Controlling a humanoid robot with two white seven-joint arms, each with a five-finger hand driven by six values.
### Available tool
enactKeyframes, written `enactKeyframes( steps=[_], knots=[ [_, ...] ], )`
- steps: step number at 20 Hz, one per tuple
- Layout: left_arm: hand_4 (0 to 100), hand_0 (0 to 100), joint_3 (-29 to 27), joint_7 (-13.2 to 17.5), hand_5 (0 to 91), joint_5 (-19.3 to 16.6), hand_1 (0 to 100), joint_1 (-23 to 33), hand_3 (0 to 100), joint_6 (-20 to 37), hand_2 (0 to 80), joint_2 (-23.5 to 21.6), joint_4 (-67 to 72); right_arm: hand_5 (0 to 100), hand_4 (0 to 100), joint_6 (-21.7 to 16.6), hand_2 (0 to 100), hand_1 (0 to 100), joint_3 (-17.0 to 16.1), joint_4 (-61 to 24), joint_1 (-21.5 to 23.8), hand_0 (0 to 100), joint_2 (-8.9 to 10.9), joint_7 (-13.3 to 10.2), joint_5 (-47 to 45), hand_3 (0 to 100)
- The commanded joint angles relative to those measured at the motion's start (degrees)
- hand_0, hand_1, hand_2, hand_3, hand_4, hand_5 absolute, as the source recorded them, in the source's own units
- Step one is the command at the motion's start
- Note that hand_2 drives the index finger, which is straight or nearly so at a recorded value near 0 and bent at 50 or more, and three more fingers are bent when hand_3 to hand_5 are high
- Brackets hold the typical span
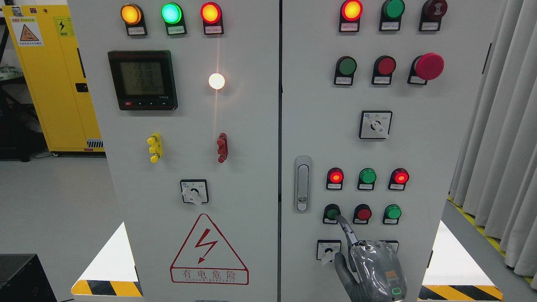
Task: Press green start button
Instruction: 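Withdraw the right hand downward away from the green button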
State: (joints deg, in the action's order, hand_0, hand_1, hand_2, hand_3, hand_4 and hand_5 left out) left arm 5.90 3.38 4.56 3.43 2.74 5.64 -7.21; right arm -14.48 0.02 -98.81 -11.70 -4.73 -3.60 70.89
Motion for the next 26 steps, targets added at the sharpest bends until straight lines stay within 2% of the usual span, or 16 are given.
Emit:
enactKeyframes(
  steps=[1, 6, 8, 11, 14, 15, 16, 17, 18, 19, 20, 21, 22, 24, 26],
  knots=[
    [0, 12, 0.08, 0.05, 0.0, 0.01, 56, 0.00, 0, -0.01, 0.0, -0.02, 0.00, 100, 100, -0.20, 0, 90, 1.56, -2.88, 1.50, 74, -0.10, -1.05, -0.23, 98],
    [0, 12, 0.08, 0.05, 0.0, -0.08, 56, 0.00, 0, -0.01, 0.0, -0.02, 0.00, 100, 100, -0.46, 0, 91, 1.56, -6.30, 2.38, 75, -0.45, -1.49, -0.49, 98],
    [0, 12, -0.01, 0.05, 0.0, 0.01, 56, 0.00, 0, -0.01, 0.0, 0.07, 0.00, 100, 100, -0.81, 0, 90, 1.73, -7.01, 3.17, 76, -0.80, -2.63, -1.19, 97],
    [0, 12, -0.01, 0.05, 0.0, 0.01, 56, 0.00, 0, -0.01, 0.0, 0.07, 0.00, 100, 100, -1.08, 0, 90, 3.31, -7.98, 4.93, 78, -0.81, -2.90, -9.25, 97],
    [0, 12, 0.08, 0.05, 0.0, 0.01, 56, 0.00, 0, -0.01, 0.0, -0.02, 0.00, 100, 100, -1.08, 0, 88, 4.72, -8.51, 6.34, 83, -0.81, -2.73, -18.57, 92],
    [0, 12, -0.01, 0.05, 0.0, 0.01, 56, 0.00, 0, -0.01, 0.0, -0.02, 0.00, 100, 97, -1.16, 0, 88, 5.25, -8.51, 6.78, 87, -0.81, -2.46, -22.95, 89],
    [0, 12, 0.08, 0.05, 0.0, -0.08, 56, 0.00, 0, -0.01, 0.0, -0.02, 0.00, 96, 89, -1.17, 0, 89, 6.03, -8.51, 7.30, 87, -0.81, -2.11, -28.04, 79],
    [0, 12, -0.01, 0.05, 0.0, 0.01, 56, 0.00, 0, -0.01, 0.0, -0.02, 0.00, 82, 71, -1.08, 0, 83, 6.83, -8.68, 7.83, 83, -0.63, -1.94, -33.57, 55],
    [0, 12, 0.08, 0.05, 0.0, 0.01, 56, 0.00, 0, -0.01, 0.0, -0.02, 0.00, 71, 59, -0.99, 0, 83, 7.36, -9.03, 8.36, 83, -0.46, -1.06, -38.67, 45],
    [0, 12, -0.01, 0.05, 0.0, 0.01, 56, 0.00, 0, -0.01, 0.0, -0.02, 0.00, 52, 45, -0.82, 0, 82, 7.45, -9.38, 9.15, 83, -0.46, 0.51, -42.64, 32],
    [0, 12, 0.08, 0.05, 0.0, -0.08, 56, 0.00, 0, -0.01, 0.0, 0.07, 0.00, 41, 38, -0.55, 0, 82, 7.45, -10.00, 10.11, 83, -0.54, 2.27, -46.07, 26],
    [0, 12, -0.01, -0.04, 0.0, 0.01, 56, 0.00, 0, -0.01, 0.0, -0.02, 0.00, 23, 23, -0.46, 0, 81, 7.45, -10.52, 10.99, 85, -0.54, 3.42, -48.72, 14],
    [0, 12, -0.01, 0.05, 0.0, 0.01, 56, 0.00, 0, -0.01, 0.0, 0.07, 0.00, 22, 22, -0.38, 0, 81, 7.45, -10.70, 11.61, 85, -0.54, 3.69, -51.01, 12],
    [0, 12, -0.01, 0.05, 0.0, 0.01, 56, 0.00, 0, -0.01, 0.0, -0.02, 0.00, 8, 7, -0.46, 0, 78, 7.54, -11.05, 11.96, 87, -0.54, 3.78, -54.62, 0],
    [0, 12, -0.01, 0.05, 0.0, -0.08, 56, 0.00, 0, -0.01, 0.0, 0.07, 0.00, 4, 3, -0.38, 0, 76, 7.54, -11.49, 11.97, 87, -0.37, 3.87, -58.74, 0]
  ],
)
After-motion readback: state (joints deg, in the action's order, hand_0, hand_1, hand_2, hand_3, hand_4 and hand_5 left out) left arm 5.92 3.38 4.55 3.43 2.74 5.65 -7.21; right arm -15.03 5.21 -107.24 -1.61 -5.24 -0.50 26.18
